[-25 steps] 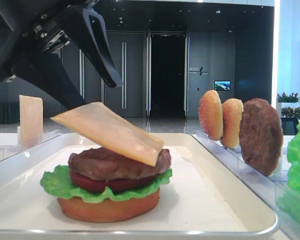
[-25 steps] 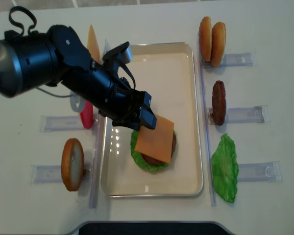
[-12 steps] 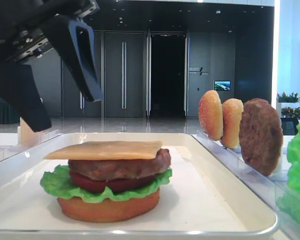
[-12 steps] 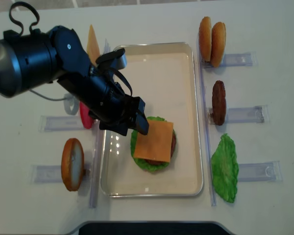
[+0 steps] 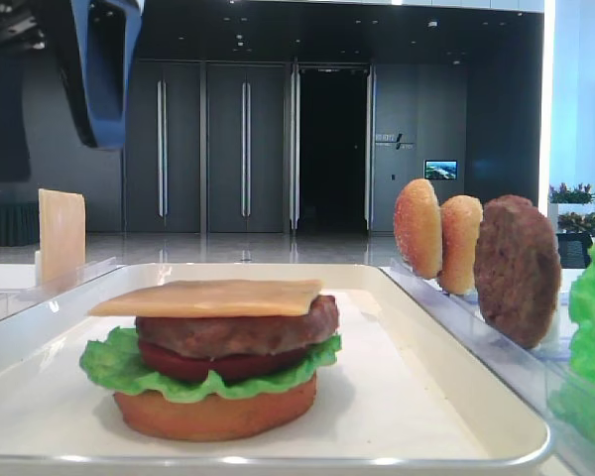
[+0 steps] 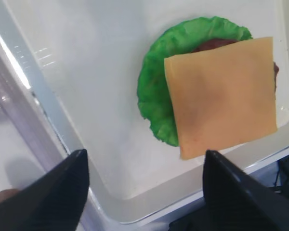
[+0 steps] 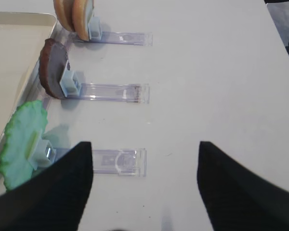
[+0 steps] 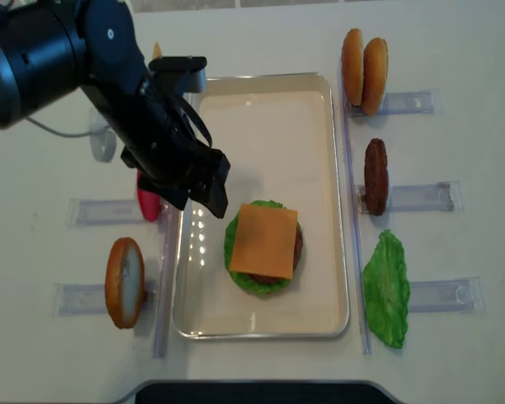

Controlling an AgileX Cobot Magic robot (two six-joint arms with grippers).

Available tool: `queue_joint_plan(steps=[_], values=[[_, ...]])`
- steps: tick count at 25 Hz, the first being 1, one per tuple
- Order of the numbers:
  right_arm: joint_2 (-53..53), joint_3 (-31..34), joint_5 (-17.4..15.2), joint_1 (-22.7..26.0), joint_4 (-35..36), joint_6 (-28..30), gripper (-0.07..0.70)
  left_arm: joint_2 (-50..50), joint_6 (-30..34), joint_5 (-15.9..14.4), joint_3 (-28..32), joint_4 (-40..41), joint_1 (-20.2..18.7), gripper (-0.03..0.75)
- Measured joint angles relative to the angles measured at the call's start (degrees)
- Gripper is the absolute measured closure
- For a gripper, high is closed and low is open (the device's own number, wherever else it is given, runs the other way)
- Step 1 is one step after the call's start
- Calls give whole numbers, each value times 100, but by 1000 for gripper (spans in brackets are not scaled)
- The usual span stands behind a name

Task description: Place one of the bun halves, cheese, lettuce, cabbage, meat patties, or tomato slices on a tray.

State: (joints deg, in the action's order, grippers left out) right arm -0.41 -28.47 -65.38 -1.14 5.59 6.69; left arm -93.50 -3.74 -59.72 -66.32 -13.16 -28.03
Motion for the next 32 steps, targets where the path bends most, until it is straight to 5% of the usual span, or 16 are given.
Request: queue_joint_plan(steps=[5, 15, 32], values=[[0, 0, 0, 0, 0, 0, 160, 0, -388, -892, -527, 900, 0, 158], [0, 0, 0, 0, 0, -5, 160, 0, -429, -987, -877, 1316, 60, 158], [0, 0, 0, 0, 0, -5, 160, 0, 205, -1020, -1420, 1448, 2616, 158]])
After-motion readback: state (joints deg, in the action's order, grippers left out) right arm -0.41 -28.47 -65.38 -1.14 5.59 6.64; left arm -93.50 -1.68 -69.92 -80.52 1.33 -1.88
